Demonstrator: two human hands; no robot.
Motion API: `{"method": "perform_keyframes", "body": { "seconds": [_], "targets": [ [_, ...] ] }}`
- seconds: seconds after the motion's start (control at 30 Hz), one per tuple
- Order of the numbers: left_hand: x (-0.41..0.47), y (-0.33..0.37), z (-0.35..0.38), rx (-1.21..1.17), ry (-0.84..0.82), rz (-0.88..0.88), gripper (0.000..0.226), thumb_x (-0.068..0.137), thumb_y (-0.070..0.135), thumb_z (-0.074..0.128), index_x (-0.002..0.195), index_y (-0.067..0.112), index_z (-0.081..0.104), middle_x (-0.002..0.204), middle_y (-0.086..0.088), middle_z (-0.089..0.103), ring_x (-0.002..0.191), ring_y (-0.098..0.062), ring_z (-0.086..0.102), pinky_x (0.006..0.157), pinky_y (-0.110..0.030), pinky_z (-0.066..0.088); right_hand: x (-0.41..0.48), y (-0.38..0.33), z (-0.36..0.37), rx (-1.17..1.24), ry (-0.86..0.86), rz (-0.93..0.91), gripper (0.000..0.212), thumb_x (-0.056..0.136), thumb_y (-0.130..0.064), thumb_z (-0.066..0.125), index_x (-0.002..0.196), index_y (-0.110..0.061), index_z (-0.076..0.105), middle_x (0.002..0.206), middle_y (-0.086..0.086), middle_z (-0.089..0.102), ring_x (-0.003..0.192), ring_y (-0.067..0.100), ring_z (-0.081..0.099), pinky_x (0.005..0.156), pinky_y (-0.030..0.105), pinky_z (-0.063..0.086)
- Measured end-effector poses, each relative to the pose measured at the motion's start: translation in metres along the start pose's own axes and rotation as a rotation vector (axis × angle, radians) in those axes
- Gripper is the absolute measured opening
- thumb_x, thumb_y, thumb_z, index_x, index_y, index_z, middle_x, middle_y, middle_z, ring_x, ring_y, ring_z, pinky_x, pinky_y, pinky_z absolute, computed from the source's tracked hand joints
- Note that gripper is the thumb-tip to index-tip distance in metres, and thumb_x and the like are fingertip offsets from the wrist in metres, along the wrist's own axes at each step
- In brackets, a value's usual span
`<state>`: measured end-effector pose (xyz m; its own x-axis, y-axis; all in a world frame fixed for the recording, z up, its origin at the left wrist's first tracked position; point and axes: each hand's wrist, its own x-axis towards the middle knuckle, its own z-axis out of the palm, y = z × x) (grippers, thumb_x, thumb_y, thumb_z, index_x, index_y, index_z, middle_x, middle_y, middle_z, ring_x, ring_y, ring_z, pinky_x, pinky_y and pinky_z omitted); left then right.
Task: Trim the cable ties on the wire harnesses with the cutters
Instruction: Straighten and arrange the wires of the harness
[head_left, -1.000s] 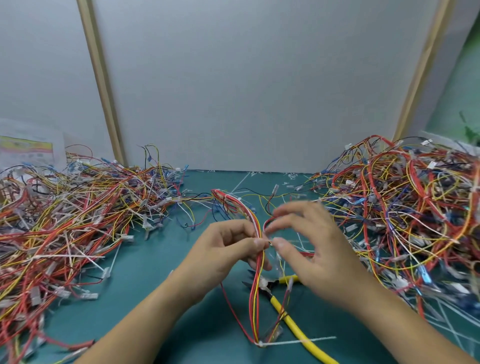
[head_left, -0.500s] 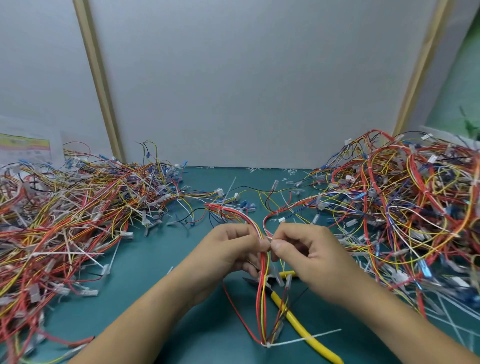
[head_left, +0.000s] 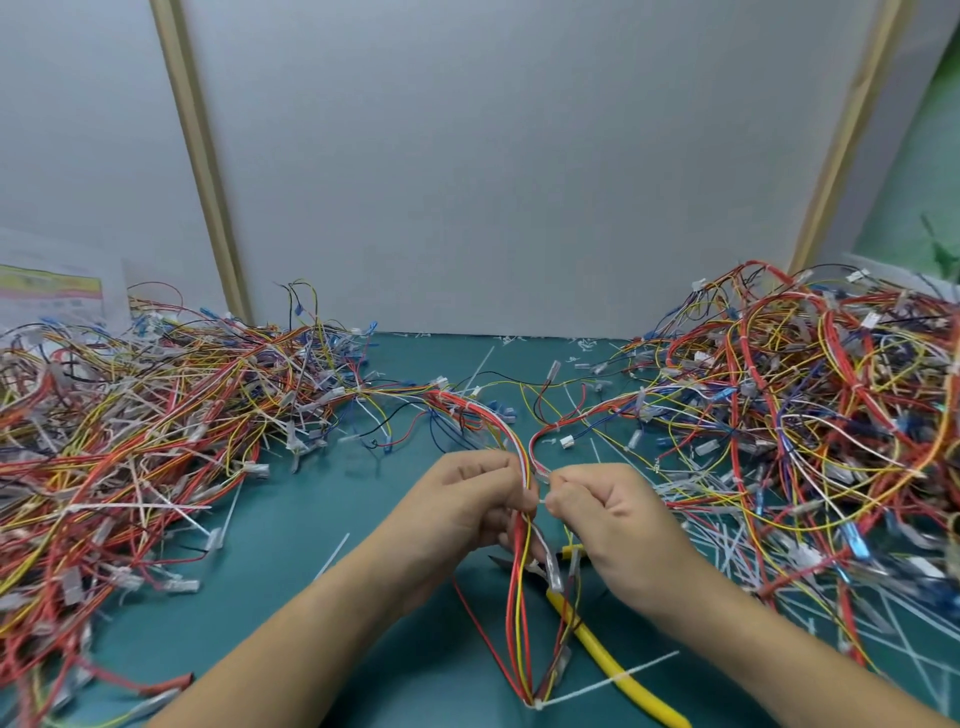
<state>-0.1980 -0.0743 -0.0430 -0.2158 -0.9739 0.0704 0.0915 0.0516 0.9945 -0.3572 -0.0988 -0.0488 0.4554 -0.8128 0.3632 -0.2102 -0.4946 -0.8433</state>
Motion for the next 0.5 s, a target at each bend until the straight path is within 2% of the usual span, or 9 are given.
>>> {"method": "perform_keyframes", "body": {
  "seconds": [0.13,0.23,0.33,0.37,0.43,0.5],
  "targets": [
    [0.002,-0.001,-0.001,0.011,0.01,0.003,0.008,0.07,0.01,0.057,0.062,0.013,0.053,0.062,-0.014,0.049,0.052,-0.023,0.062,0.065,-0.037,0.042,-0.001,0.001,0.001,0.01,-0.01,0.009,0.034,0.085,-0.023,0.047,0.055,-0.013,0.034,0.055,-0.002,0.028,0.054,0.013,0.028,0.052,0.039,0.024],
    [0.002,-0.002,-0.003,-0.004,-0.018,0.002,0.011,0.073,0.011,0.06,0.063,0.014,0.055,0.061,-0.011,0.054,0.054,-0.023,0.063,0.065,-0.035,0.046,0.0,-0.001,-0.002,-0.019,0.001,-0.001,0.033,0.084,-0.021,0.047,0.053,-0.02,0.034,0.052,-0.01,0.025,0.051,0.007,0.024,0.05,0.03,0.021],
    [0.002,-0.002,-0.008,-0.033,-0.063,-0.008,0.014,0.077,0.019,0.071,0.068,0.013,0.062,0.066,-0.011,0.06,0.062,-0.025,0.063,0.065,-0.027,0.053,0.001,-0.001,-0.007,-0.052,0.019,-0.018,0.033,0.083,-0.02,0.047,0.054,-0.022,0.031,0.053,-0.01,0.023,0.052,0.007,0.023,0.051,0.029,0.02],
    [0.003,-0.001,-0.01,-0.062,-0.037,-0.022,0.017,0.077,0.024,0.075,0.071,0.011,0.064,0.068,-0.012,0.062,0.063,-0.026,0.063,0.065,-0.027,0.055,0.0,-0.001,-0.009,-0.072,0.018,-0.023,0.034,0.082,-0.02,0.047,0.053,-0.023,0.03,0.053,-0.01,0.023,0.053,0.007,0.023,0.051,0.029,0.02],
    [0.005,0.002,-0.015,-0.155,0.115,-0.08,0.029,0.077,0.032,0.079,0.076,0.008,0.066,0.069,-0.014,0.063,0.062,-0.027,0.066,0.061,-0.029,0.057,-0.001,-0.001,-0.01,-0.105,-0.001,-0.038,0.034,0.081,-0.022,0.048,0.053,-0.021,0.029,0.052,-0.009,0.024,0.053,0.007,0.024,0.051,0.03,0.021],
    [0.008,0.002,-0.02,-0.206,0.294,-0.118,0.035,0.08,0.039,0.073,0.077,0.005,0.064,0.063,-0.012,0.062,0.06,-0.028,0.069,0.052,-0.028,0.056,-0.002,-0.002,-0.01,-0.106,-0.028,-0.057,0.034,0.079,-0.03,0.048,0.054,-0.017,0.03,0.053,-0.007,0.024,0.053,0.007,0.024,0.052,0.03,0.021]
  ]
}}
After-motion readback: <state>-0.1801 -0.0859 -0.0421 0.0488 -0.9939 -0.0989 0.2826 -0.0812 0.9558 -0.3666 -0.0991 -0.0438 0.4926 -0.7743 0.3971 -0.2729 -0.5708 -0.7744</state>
